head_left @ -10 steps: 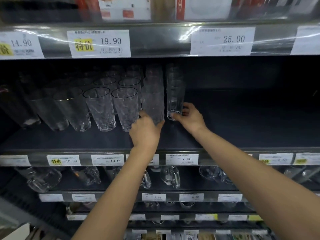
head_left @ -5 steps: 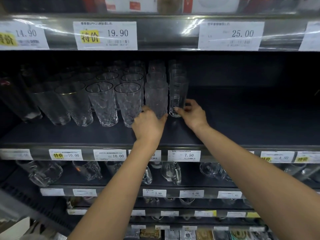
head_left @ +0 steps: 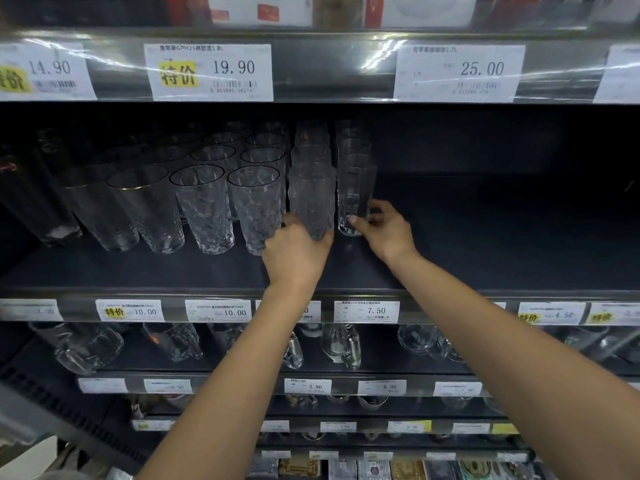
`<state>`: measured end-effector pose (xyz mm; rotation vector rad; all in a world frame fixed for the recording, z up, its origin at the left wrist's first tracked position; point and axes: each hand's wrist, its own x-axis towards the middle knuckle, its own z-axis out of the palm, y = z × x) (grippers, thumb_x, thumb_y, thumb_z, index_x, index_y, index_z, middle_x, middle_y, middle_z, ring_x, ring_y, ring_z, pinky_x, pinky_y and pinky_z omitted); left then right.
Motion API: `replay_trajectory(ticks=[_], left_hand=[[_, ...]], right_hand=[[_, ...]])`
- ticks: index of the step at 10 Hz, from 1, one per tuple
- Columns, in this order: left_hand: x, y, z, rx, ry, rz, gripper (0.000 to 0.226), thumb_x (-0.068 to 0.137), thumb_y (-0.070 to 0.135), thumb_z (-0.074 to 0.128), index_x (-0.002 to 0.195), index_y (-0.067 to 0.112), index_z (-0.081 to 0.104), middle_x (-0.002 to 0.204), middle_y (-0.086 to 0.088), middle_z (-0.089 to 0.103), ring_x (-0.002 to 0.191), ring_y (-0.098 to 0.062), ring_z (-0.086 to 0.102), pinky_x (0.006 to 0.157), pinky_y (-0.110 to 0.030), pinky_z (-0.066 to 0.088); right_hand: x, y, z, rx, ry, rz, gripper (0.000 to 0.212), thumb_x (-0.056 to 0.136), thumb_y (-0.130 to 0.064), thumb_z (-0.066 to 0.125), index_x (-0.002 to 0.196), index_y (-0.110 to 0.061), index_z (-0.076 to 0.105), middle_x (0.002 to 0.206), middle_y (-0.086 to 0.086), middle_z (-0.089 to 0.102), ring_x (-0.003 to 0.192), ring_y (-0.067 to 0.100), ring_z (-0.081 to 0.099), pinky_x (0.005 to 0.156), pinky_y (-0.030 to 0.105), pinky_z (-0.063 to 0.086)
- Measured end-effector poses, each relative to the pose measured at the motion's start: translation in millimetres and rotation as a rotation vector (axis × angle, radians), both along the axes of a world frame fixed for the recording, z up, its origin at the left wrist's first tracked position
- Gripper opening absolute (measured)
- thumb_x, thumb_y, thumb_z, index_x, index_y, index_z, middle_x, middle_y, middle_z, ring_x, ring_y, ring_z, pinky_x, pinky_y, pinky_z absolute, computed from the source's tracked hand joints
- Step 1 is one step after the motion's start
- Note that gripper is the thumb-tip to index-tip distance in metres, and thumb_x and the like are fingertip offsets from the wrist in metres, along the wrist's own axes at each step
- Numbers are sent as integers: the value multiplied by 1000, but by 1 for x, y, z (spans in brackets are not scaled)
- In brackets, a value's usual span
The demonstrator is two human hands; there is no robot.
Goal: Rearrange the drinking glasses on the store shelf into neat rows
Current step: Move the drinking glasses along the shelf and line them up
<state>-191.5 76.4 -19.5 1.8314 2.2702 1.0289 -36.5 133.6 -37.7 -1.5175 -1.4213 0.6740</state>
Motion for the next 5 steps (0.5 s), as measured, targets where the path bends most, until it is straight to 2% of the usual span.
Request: replay_trajectory(ticks=[1, 3, 4, 5], left_hand=[[0, 0, 0, 2, -2, -6, 68, 85, 57, 63, 119, 0, 51, 104, -22, 69, 101, -41, 65, 76, -42, 52], [-1, -6, 4, -22, -26, -37, 69, 85, 57, 65, 119, -2, 54, 108, -22, 67, 104, -40, 64, 78, -41, 52], [-6, -7, 2, -31, -69, -90, 61, 87, 53, 63, 118, 0, 58, 106, -20, 68, 102, -39, 64, 77, -39, 52], [-15, -12, 0, -22, -91, -128, 44, 93, 44, 57, 110, 4, 64, 97, -18, 70, 97, -39, 65, 73, -33, 47]], right_hand=[[0, -1, 1, -2, 1, 2, 52, 87, -37, 74, 133, -21, 56, 104, -3, 62, 98, 11, 59, 83, 17, 39], [2, -4, 5, -38, 17, 34, 53, 87, -38, 73, 134, -20, 55, 112, 0, 65, 102, 12, 59, 85, 19, 41], [11, -7, 8, -66, 57, 57, 49, 87, -40, 72, 130, -19, 57, 109, -1, 65, 103, 13, 61, 86, 21, 43], [24, -14, 9, -101, 96, 78, 46, 87, -43, 71, 125, -19, 60, 109, -2, 65, 104, 16, 62, 92, 27, 48]])
